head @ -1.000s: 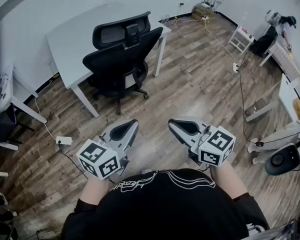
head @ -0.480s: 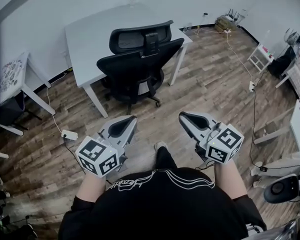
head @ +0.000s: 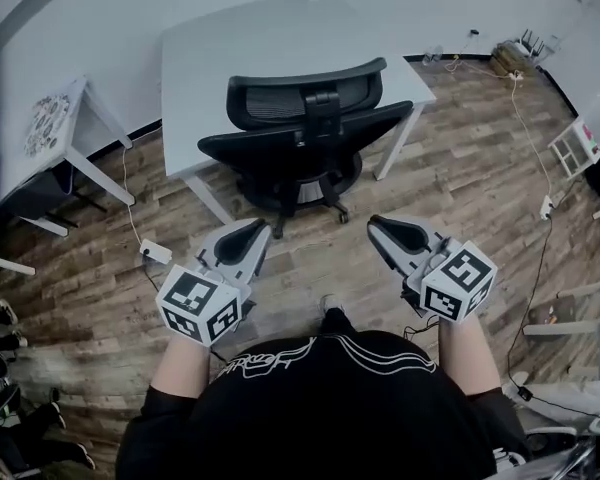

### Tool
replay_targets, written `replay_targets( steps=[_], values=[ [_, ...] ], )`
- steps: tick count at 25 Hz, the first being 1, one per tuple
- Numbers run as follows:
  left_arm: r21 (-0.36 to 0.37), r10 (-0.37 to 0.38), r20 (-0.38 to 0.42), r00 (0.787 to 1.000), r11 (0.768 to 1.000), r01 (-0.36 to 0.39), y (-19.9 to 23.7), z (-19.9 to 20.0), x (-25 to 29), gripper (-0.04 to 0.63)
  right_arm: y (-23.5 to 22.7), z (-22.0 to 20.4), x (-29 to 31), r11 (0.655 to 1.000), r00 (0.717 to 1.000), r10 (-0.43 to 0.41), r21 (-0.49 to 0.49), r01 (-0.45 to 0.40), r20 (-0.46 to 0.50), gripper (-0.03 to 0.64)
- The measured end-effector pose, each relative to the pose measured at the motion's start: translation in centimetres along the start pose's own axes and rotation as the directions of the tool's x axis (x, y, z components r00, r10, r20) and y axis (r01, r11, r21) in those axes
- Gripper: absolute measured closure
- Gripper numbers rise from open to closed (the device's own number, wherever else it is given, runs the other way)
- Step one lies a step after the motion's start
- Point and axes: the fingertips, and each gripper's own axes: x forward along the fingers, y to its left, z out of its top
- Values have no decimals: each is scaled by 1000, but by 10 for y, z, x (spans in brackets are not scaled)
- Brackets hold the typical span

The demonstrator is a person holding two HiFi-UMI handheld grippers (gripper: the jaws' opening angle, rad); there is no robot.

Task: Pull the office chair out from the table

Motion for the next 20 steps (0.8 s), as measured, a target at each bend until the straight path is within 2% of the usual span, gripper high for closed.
replay_targets(
  steps=[3, 5, 8, 10, 13, 17, 20],
  values=[
    [31, 88, -16, 996, 996, -87, 20, 2, 26, 576, -39, 1, 8, 1000, 1000, 8, -23, -9, -27, 577],
    [46, 139, -13, 990, 989, -139, 34, 4, 41, 508, -66, 0, 13, 999, 999, -7, -34, 6, -50, 577],
    [79, 214, -29, 976, 974, -211, 56, 3, 59, 463, -101, 0, 19, 999, 998, -9, -47, 6, -68, 571],
    [112, 244, -54, 968, 965, -237, 68, 0, 69, 435, -122, 2, 22, 997, 996, -3, -76, -3, -84, 543],
    [177, 274, -103, 956, 951, -253, 84, -5, 78, 382, -151, 2, 25, 989, 993, -6, -148, -12, -121, 463],
    [293, 377, -138, 916, 899, -326, 114, -4, 76, 337, -205, 11, 31, 968, 988, -114, -237, 85, -109, 360],
    [374, 451, -165, 877, 852, -367, 139, -2, 71, 327, -235, 13, 39, 935, 978, -159, -338, 105, -137, 347]
  ],
)
